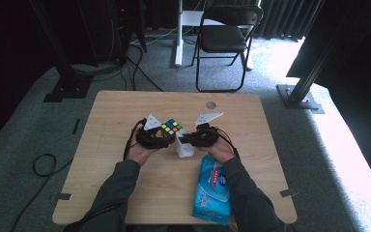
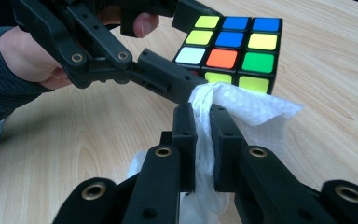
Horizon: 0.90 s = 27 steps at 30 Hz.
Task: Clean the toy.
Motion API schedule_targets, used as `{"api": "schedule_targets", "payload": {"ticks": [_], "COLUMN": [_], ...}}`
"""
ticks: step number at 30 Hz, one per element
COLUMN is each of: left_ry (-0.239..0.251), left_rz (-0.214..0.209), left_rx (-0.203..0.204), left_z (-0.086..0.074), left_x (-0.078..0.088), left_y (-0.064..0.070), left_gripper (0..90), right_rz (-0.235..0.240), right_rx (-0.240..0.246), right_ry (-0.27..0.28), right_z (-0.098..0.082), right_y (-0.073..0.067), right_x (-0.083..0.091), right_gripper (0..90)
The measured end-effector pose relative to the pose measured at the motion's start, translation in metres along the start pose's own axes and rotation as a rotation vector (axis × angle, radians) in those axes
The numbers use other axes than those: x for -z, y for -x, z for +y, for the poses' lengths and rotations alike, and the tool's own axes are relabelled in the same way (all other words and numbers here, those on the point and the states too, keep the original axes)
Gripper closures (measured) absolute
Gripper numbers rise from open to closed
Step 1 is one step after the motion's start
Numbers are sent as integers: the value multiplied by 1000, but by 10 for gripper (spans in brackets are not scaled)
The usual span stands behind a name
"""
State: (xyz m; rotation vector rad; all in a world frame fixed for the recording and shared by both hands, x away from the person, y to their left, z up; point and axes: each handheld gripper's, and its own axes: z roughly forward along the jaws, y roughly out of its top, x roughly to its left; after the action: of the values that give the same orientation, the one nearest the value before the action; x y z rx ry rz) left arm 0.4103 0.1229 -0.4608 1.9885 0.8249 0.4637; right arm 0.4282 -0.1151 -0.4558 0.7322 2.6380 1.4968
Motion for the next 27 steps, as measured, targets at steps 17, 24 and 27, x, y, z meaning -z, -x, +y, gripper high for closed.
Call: {"api": "schedule_targets", "payload": {"ticks": [17,24,27], "left_ry": [7,4,4], "left_rz": [11,9,9], "left_rx": [22,27,30], "left_z": [3,2,2], "left_x": [1,0,0], "left_y": [-3,-3,-3], "left_gripper": [344,344,344], "right_rz": [36,56,68], "right_rx": [24,34,31], "right_ry": [-36,-56,-59], "right_z": [1,0,0], "right_y": [-7,-9,-9], "right_x": [-12,-16,-17], "right_gripper": [828,828,828]}}
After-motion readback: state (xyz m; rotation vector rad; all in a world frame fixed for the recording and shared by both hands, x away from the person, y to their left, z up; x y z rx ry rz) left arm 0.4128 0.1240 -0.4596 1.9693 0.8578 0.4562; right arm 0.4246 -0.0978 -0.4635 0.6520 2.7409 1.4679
